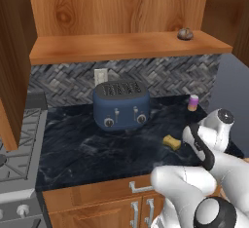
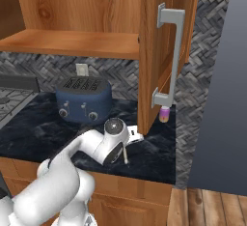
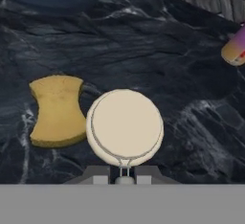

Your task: Pick the sponge and dish brush from the cabinet and place them on the counter.

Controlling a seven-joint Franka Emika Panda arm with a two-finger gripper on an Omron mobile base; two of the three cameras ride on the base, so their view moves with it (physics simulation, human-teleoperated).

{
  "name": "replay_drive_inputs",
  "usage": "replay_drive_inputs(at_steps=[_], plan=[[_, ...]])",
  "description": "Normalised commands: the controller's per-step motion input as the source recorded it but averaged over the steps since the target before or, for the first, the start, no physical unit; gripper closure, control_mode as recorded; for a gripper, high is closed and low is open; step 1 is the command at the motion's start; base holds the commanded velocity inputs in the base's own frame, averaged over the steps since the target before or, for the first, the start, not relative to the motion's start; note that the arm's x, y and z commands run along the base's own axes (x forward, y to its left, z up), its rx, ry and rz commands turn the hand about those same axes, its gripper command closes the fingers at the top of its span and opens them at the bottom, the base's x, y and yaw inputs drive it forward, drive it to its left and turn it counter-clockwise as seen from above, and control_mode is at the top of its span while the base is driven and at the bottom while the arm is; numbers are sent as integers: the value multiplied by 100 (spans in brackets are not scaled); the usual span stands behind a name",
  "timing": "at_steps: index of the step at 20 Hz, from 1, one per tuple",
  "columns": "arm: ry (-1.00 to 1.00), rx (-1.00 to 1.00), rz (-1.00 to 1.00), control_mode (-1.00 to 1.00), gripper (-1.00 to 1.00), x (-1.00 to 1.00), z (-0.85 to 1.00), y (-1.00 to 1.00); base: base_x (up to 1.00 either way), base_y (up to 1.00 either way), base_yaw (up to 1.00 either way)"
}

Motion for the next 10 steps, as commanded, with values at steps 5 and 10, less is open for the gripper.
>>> replay_drive_inputs(at_steps=[5,10], plan=[[9,-1,0,-100,100,14,-22,0,0,0,0],[6,1,0,-100,100,13,-26,-2,0,0,0]])
